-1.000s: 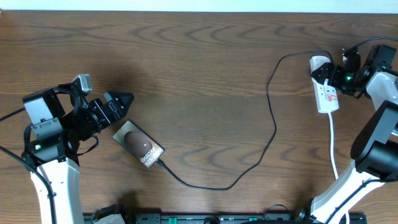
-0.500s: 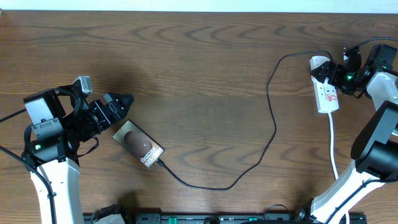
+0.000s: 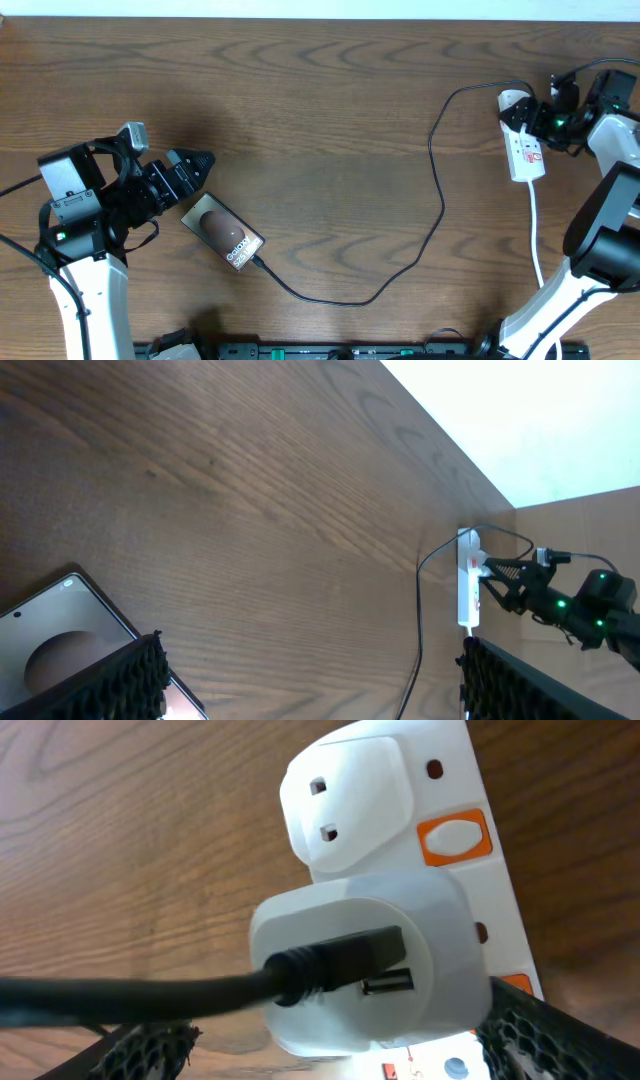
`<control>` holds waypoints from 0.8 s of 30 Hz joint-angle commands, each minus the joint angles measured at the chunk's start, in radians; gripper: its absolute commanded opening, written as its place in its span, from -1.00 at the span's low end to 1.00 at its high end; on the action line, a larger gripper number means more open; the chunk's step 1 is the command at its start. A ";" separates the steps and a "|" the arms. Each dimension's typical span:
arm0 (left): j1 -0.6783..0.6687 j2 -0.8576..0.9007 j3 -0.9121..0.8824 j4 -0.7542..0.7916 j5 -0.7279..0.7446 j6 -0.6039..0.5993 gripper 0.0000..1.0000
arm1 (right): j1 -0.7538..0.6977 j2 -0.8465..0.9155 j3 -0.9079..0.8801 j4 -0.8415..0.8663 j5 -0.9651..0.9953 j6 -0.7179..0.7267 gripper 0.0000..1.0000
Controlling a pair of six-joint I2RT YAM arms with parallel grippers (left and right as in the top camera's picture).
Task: Plug charger to phone and switch on socket
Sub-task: 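Press the orange switch beside the charger plug with the right gripper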
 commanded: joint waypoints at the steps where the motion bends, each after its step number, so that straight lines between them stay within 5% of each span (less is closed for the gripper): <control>1: 0.000 -0.002 0.015 -0.003 -0.002 0.017 0.81 | 0.045 0.047 0.000 -0.019 -0.061 0.018 0.76; 24: 0.000 -0.002 0.015 -0.021 -0.002 0.017 0.81 | 0.064 0.057 -0.018 -0.031 -0.061 0.043 0.69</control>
